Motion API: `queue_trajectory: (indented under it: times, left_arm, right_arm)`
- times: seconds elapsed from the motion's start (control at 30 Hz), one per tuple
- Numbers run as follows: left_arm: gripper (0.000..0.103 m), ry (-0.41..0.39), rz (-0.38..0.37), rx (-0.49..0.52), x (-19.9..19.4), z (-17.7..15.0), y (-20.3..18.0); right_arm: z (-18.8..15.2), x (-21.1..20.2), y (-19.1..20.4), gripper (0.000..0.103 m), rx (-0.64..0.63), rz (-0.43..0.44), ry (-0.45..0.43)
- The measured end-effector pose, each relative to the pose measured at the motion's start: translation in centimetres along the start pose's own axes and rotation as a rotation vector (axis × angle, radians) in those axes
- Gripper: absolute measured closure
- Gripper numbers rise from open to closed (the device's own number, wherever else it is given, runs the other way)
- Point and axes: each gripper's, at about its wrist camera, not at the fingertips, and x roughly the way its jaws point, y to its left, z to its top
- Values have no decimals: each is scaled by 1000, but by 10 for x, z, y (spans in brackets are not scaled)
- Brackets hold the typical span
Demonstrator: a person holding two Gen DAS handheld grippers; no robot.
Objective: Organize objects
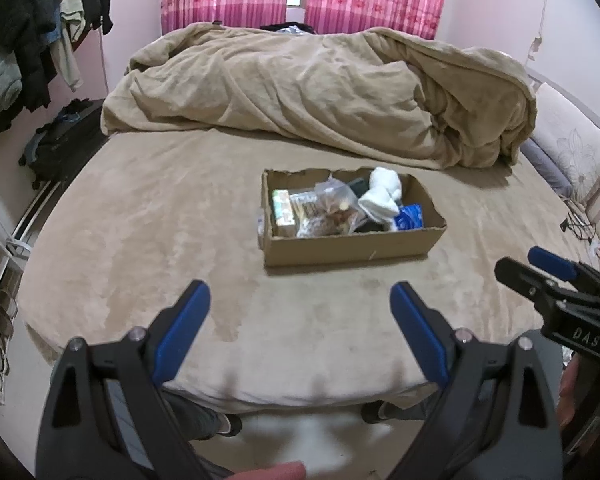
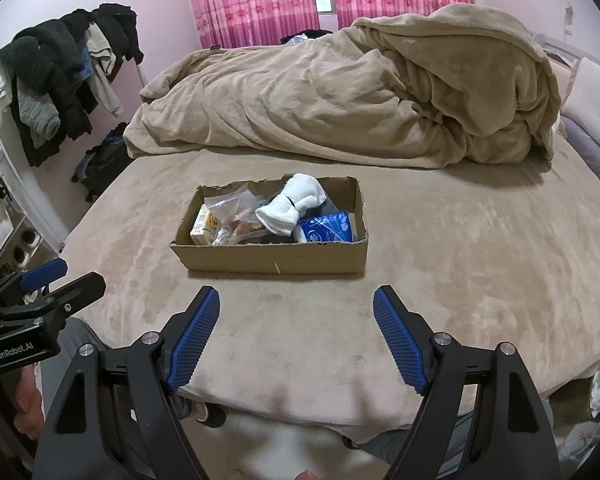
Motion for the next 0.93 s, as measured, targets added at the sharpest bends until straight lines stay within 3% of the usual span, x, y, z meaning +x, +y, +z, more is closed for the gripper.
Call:
queue_trajectory:
  times: [0.73,0.93]
  left_arm:
    - [10,-6,-4,2,-1,1,-1]
    - [10,-18,-30,-3,18,1,4]
  right_arm:
    - [-1,4,-2,21,5,5,8]
    - [-3,13,-6,21,7,9,21]
